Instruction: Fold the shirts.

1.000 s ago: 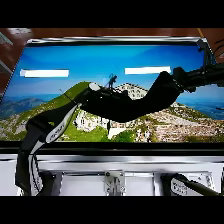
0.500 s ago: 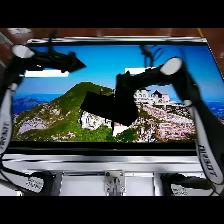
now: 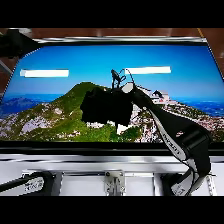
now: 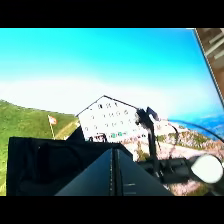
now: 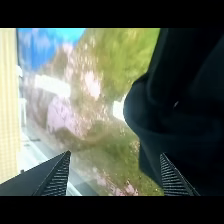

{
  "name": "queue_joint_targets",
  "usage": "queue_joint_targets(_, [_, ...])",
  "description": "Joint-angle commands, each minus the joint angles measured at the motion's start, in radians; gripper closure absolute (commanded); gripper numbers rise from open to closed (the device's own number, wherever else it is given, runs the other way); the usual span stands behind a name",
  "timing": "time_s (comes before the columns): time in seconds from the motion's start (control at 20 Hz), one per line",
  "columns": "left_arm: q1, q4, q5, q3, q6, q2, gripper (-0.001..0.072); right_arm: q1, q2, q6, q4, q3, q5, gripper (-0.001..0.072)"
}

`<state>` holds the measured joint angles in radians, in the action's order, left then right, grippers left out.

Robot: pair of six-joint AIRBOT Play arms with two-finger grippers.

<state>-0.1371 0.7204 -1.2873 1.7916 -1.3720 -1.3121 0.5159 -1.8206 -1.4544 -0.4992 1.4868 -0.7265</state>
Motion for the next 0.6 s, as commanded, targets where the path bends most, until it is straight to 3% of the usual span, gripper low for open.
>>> queue_joint_targets(0.0, [-0.005, 0.006, -0.032, -0.013, 0.018, 0.027, 0.0673, -0.071, 0.009, -0.024, -0.064, 0.001, -0.134, 0.0042])
queue_joint_targets(0.3, [-0.005, 0.007, -0.034, -0.025, 0.025, 0.027, 0.0673, -0.324, 0.082, -0.180, -0.674, -0.006, -0.634, 0.0041])
queue_joint_targets(0.4, [-0.005, 0.007, -0.034, -0.025, 0.025, 0.027, 0.0673, -0.389, 0.082, -0.189, -0.623, -0.063, -0.601, 0.0041])
queue_joint_targets(0.55, [-0.004, 0.006, -0.034, -0.025, 0.024, 0.026, 0.0672, -0.400, 0.077, -0.169, -0.483, -0.170, -0.433, 0.0041])
